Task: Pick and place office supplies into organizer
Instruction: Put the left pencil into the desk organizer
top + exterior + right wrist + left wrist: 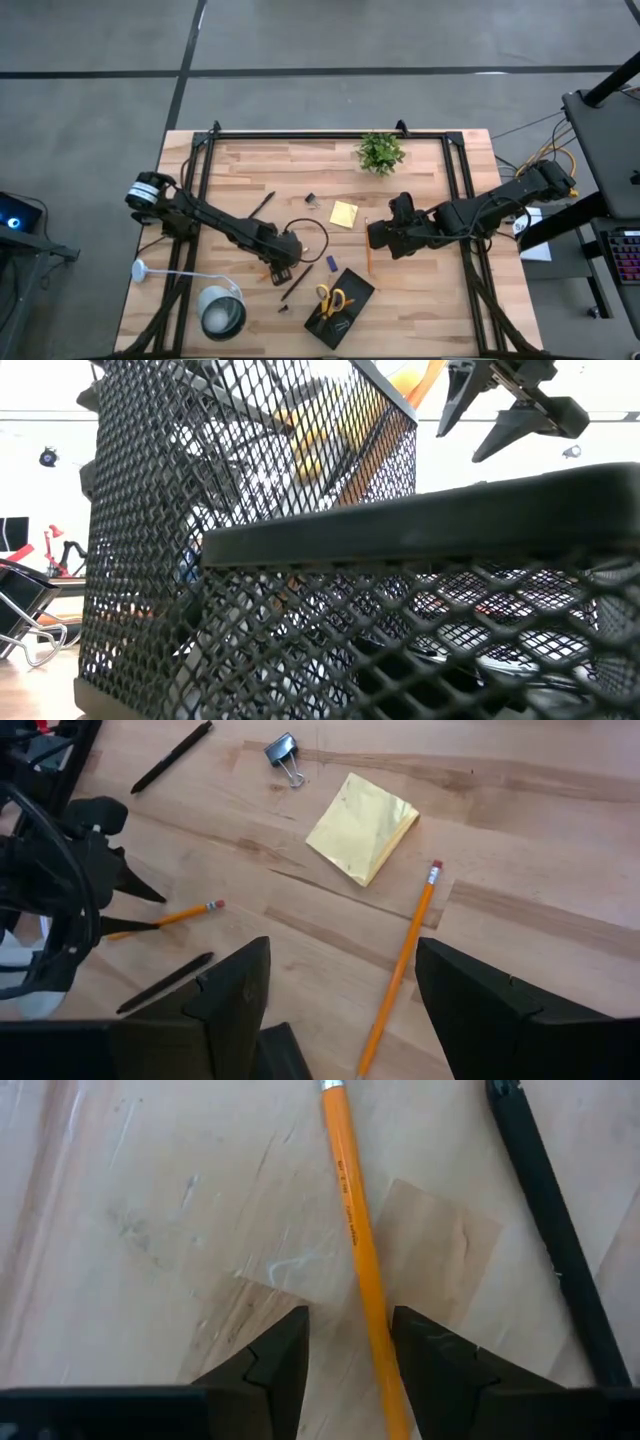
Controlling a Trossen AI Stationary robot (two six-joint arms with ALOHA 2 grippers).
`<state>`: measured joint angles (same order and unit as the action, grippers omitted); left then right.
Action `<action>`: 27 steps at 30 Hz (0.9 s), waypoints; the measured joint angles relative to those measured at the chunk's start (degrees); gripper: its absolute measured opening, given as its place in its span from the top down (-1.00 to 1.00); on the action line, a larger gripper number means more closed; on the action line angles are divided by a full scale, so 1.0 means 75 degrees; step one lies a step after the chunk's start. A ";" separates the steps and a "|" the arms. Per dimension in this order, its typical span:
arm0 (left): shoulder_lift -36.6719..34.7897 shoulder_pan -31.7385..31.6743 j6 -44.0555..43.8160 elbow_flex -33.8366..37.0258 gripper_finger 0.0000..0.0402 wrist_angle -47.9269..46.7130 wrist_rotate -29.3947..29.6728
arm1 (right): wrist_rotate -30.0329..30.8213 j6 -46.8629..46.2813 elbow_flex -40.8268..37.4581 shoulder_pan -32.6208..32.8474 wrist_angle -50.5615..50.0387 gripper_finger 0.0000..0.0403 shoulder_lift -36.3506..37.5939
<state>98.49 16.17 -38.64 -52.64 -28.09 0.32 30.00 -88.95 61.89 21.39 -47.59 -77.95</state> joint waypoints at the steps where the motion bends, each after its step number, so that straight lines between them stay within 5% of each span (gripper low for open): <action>1: 0.0120 0.0009 -0.0007 -0.0037 0.37 -0.0023 0.0017 | 0.0000 0.0040 -0.0004 0.0000 -0.0001 -0.17 0.0000; 13: 0.1644 0.0430 0.0059 -0.0989 0.44 0.0243 0.0244 | -0.0009 -0.0431 -0.0026 -0.0012 -0.0018 -0.17 -0.0035; 23: 0.1712 0.0425 0.0266 -0.1085 0.45 0.0033 0.0504 | -0.0058 -0.0599 -0.0027 -0.0003 0.0011 -0.17 -0.0035; 27: 0.1729 0.0404 0.0280 -0.1065 0.60 -0.0018 0.0552 | -0.0058 -0.0571 -0.0029 -0.0003 0.0026 -0.17 -0.0035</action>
<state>111.46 19.20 -36.53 -60.63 -28.22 4.46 29.56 -93.23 61.67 21.37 -47.40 -78.22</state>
